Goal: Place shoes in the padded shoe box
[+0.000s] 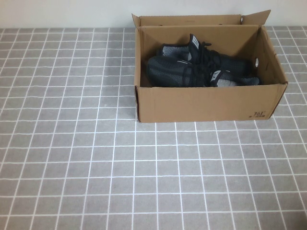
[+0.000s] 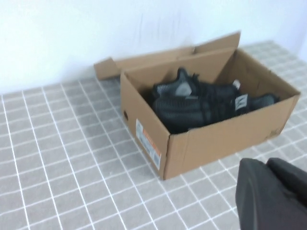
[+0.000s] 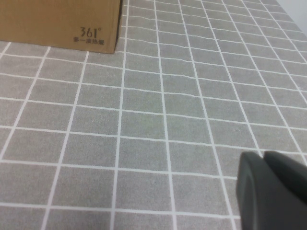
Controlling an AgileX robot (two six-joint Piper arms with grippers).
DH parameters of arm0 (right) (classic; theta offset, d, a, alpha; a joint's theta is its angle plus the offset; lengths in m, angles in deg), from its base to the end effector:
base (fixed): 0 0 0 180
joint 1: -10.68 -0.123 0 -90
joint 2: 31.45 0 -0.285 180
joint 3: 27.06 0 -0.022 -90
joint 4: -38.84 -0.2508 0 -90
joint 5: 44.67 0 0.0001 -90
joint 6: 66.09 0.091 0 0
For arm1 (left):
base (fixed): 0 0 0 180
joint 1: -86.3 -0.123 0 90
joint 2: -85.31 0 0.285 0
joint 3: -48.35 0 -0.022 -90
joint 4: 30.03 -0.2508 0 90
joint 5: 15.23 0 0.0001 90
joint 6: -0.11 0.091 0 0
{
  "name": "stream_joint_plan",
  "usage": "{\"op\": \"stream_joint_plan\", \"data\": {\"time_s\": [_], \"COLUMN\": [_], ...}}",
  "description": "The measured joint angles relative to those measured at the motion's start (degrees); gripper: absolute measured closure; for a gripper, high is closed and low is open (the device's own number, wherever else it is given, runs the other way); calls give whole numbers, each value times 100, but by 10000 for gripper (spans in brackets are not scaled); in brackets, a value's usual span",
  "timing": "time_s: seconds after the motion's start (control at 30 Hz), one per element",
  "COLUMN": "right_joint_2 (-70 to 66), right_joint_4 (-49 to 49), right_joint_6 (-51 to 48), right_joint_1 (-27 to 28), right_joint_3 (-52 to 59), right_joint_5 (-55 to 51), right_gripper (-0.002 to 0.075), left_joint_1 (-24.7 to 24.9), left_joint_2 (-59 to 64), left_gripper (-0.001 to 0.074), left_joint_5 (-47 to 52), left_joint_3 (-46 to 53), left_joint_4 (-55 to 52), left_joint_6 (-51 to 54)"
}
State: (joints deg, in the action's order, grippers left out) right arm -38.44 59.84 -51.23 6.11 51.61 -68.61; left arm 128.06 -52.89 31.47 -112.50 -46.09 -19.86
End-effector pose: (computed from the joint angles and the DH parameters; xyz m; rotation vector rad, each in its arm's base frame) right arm 0.0519 -0.0092 0.1704 -0.0491 1.8861 -0.1366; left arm 0.0730 -0.0406 0.4286 0.3941 1.8325 -0.4240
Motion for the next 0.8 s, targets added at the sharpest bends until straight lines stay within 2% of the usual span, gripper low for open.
{"op": "stream_joint_plan", "data": {"time_s": [0.8], "right_joint_2": [0], "right_joint_4": [0], "right_joint_6": [0], "right_joint_1": [0], "right_joint_3": [0], "right_joint_5": [0], "right_gripper": [734], "left_joint_1": [0], "left_joint_2": [-243], "left_gripper": [737], "left_joint_5": [98], "left_joint_3": [353], "left_joint_4": [0], "left_joint_6": [6]}}
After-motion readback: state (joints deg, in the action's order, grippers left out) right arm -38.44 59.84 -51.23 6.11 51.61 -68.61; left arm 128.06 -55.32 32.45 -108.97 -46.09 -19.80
